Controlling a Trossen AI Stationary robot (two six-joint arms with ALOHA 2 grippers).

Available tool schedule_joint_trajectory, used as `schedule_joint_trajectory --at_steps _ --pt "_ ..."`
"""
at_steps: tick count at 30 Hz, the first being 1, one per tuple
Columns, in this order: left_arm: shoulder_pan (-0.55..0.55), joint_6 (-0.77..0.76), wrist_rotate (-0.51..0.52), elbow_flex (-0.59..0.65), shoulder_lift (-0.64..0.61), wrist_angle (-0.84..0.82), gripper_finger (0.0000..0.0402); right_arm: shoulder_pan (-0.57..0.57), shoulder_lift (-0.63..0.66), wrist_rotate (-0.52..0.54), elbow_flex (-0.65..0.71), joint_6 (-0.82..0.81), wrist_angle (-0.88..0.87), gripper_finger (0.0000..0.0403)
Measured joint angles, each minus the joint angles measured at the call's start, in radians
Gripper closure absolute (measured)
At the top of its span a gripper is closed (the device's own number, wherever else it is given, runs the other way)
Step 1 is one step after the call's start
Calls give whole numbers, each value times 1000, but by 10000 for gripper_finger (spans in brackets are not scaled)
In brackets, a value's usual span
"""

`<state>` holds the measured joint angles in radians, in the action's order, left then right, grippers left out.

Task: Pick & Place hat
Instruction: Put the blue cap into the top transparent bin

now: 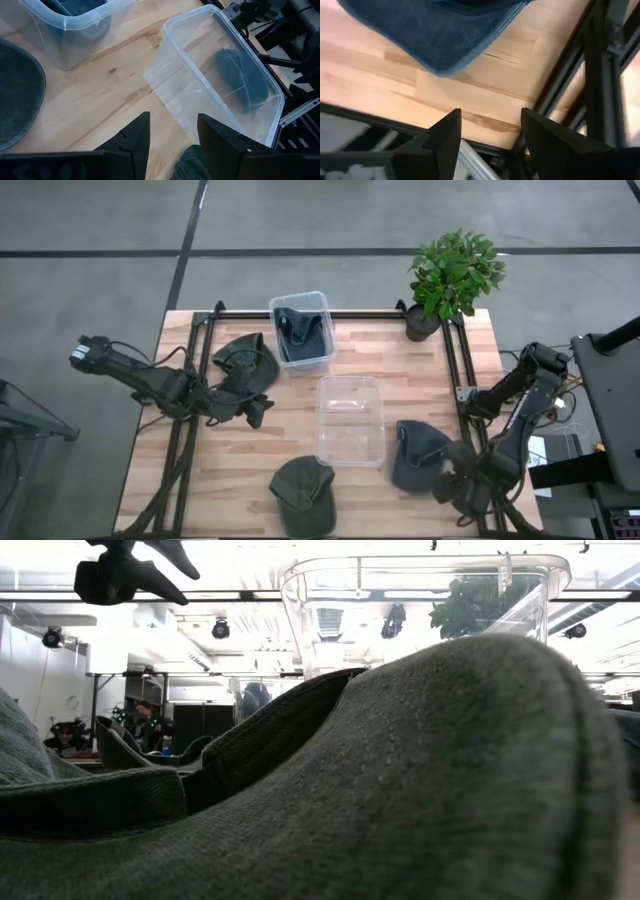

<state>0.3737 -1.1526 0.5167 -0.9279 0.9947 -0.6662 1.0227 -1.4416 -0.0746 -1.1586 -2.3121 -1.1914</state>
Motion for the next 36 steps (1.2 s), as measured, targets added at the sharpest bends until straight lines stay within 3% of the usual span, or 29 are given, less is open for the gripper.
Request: schedule_joint_trajectory --at_steps 3,23,36 --pt "0 2 0 0 0 0 245 9 -9 25 6 -75 1 202" --pt "0 3 -3 0 0 -2 245 -80 -94 72 105 -94 25 202" --pt "0 -15 -30 0 -2 1 245 -88 -93 78 216 -97 159 202"
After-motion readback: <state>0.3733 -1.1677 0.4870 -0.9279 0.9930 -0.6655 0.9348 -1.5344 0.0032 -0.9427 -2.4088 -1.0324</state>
